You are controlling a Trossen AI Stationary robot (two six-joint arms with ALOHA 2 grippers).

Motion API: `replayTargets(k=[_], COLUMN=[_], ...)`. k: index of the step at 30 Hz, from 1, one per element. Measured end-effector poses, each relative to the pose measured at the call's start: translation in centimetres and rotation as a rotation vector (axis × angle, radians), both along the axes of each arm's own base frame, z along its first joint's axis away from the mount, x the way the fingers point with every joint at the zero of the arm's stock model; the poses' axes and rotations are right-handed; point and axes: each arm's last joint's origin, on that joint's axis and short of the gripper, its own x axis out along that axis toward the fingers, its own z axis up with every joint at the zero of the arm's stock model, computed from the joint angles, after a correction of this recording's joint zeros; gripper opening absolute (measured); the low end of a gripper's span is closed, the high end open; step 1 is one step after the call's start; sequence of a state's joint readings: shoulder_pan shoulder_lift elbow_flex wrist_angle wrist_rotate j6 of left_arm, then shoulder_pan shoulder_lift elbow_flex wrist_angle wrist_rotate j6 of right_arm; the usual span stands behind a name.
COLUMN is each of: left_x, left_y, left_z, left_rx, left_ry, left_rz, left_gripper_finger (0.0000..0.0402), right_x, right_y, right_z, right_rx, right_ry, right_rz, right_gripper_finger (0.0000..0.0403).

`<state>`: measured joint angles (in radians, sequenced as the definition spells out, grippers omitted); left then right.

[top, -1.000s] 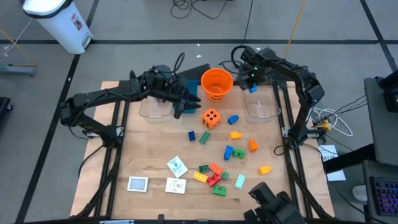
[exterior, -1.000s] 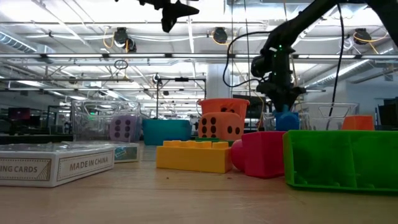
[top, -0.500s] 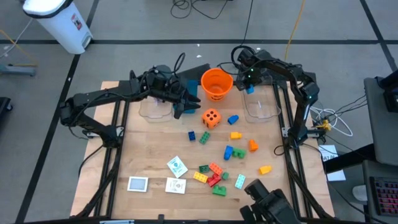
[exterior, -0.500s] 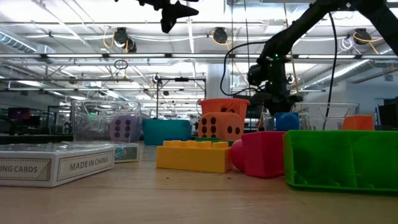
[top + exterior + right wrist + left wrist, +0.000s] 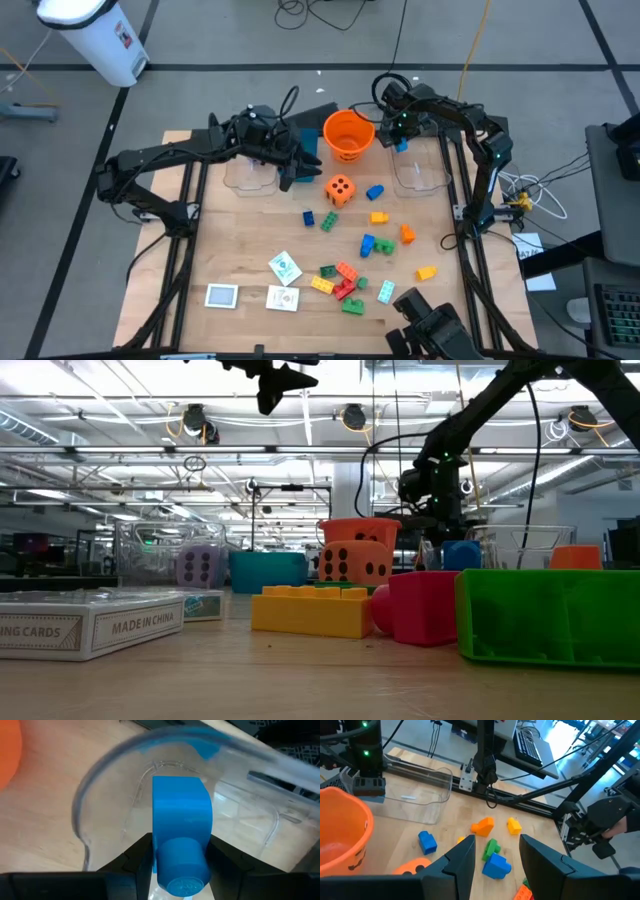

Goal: Pick & Place Toys
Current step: Put the blue game piece into the right transparent bin, then put the orange game piece into the right transparent bin

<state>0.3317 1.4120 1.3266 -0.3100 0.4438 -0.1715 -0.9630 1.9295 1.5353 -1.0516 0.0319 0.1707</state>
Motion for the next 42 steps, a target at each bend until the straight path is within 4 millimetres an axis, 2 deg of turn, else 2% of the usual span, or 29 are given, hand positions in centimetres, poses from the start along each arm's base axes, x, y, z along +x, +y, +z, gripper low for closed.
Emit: replayTargets(k=[12, 22, 30, 36, 42], left_x=[0.0, 0.0, 0.0, 0.1, 0.2], left_y=[0.0, 0.0, 0.0, 0.0, 0.2], left_z=[0.0, 0.0, 0.0, 0.3, 0.7], left_rx=[-0.006, -0.014, -0.016, -0.013, 0.001], left_ry=[0.002, 0.002, 0.002, -0.026, -0.067], left_rz=[0.002, 0.006, 0.007, 0.009, 0.012], left_gripper_finger=[0.0159, 0.0159, 0.0159, 0.0159, 0.0159], right_x=[0.0, -0.1, -0.1, -0.3, -0.9], right_y=[-0.1, -0.2, -0.1, 0.3, 1.3], right_z=[-0.2, -0.2, -0.1, 1.5, 4.5], right_rx=[-0.013, -0.04, -0.039, -0.076, -0.145], right_ry=[-0.006, 0.032, 0.028, 0.002, -0.063], right_rz=[0.011, 0.023, 0.024, 0.034, 0.008], right_gripper_finger=[0.0143, 0.018, 0.0176, 0.0175, 0.0173])
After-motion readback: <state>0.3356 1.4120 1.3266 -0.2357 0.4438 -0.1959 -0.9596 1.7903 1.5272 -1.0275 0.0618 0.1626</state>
